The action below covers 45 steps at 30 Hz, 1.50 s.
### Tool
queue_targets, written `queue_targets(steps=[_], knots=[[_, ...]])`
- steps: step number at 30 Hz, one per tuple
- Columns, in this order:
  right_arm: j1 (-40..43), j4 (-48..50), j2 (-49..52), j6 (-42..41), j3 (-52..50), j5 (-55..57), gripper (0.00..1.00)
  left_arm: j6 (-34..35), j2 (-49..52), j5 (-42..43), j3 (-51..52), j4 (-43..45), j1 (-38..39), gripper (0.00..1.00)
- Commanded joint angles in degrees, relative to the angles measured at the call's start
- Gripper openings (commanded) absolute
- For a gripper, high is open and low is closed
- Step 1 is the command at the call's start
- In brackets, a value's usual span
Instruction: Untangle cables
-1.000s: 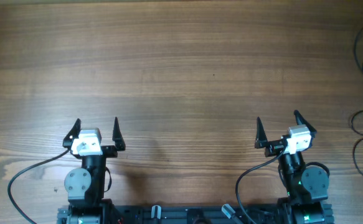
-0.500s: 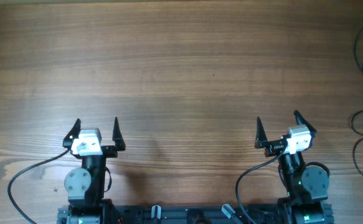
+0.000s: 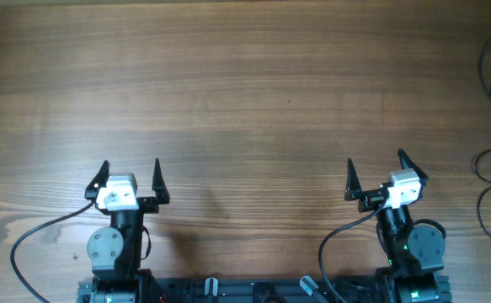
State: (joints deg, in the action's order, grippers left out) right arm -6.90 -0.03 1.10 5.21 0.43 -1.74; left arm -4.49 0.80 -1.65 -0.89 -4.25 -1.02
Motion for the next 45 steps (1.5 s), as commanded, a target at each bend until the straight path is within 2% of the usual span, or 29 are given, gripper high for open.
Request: queue_targets(steps=[1, 16, 22, 45], knots=[[0.5, 0.0, -0.9, -0.9, -0.1, -1.0, 1.0, -1.1, -0.5, -0.1, 0.6, 0.2, 0.3, 1.0], [0.5, 0.0, -0.9, -1.4, -0.1, -1.0, 1.0, -1.1, -0.5, -0.1, 0.6, 0.2, 0.3, 1.0], [0.5, 0.0, -0.9, -4.1, -0.1, -1.0, 1.0, -1.1, -0.5, -0.1, 0.6, 0.2, 0.3, 1.0], [0.5, 0.0, -0.9, -3.7, -0.1, -0.9, 1.0, -1.1, -0.5, -0.1, 0.6, 0.2, 0.3, 1.0]])
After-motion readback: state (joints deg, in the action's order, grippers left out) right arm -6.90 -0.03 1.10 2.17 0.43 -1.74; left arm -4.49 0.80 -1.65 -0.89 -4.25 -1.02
